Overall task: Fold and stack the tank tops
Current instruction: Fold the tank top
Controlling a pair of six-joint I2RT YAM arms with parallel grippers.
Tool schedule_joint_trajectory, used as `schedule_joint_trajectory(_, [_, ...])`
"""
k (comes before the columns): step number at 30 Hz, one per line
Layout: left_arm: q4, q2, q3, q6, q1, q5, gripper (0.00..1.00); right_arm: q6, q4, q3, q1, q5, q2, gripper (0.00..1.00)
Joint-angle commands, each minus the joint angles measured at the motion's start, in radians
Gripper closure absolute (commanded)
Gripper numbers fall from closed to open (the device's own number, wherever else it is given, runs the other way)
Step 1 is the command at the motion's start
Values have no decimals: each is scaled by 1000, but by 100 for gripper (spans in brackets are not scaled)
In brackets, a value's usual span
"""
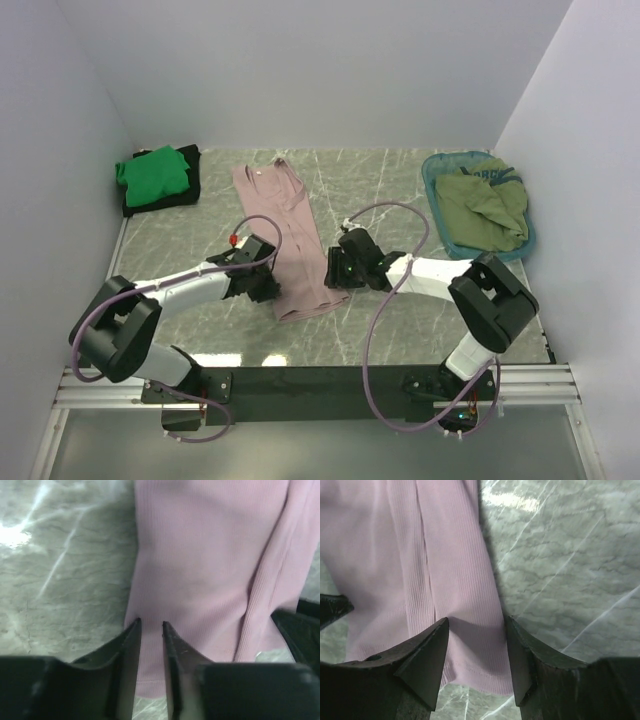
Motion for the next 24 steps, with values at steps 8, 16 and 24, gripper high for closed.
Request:
schedule_joint_trajectory(8, [-56, -59, -69, -51, -3, -27, 99, 71, -76, -135, 56, -3, -26, 43])
schedule_joint_trajectory(16, [-113, -148, -159, -93, 57, -16, 99, 158, -131, -127, 189, 73, 11, 47])
schedule_joint_trajectory(24, [-150, -199, -148, 30, 204, 25, 98, 206, -121, -181, 252, 78, -32, 47])
